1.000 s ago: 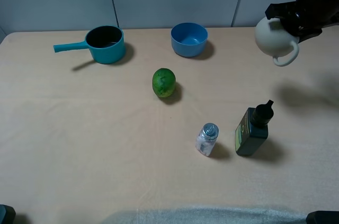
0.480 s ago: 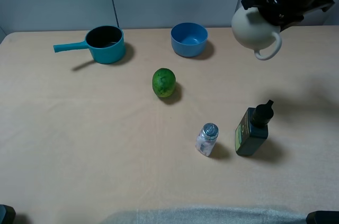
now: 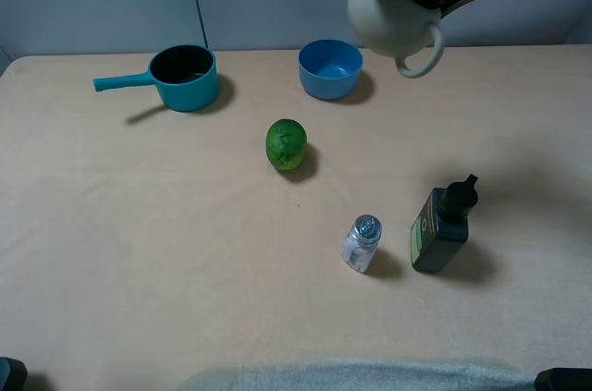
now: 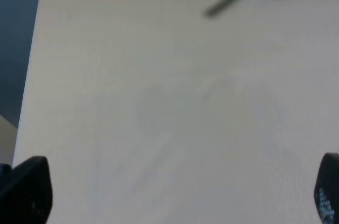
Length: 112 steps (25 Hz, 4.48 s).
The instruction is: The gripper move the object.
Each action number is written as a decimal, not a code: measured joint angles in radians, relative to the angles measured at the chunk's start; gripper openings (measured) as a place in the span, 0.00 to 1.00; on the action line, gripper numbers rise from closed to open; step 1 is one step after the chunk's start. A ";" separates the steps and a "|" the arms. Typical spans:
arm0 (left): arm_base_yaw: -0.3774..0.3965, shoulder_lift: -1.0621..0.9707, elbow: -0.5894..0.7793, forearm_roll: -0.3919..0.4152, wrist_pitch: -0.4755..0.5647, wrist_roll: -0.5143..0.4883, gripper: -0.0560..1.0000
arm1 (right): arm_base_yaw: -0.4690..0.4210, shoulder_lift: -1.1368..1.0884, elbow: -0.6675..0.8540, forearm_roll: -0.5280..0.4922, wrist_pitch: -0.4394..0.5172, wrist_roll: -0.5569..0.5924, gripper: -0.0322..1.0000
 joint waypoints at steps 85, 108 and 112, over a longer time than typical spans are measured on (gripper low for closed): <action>0.000 0.000 0.000 0.018 -0.001 0.000 0.99 | 0.382 0.870 -0.797 0.061 -0.422 -0.065 0.09; 0.000 0.000 0.000 0.067 -0.003 0.000 0.99 | 0.382 0.975 -0.796 -0.002 -0.483 -0.072 0.09; 0.000 0.000 0.000 0.074 -0.004 0.000 0.99 | 0.382 0.975 -0.796 -0.002 -0.483 -0.072 0.09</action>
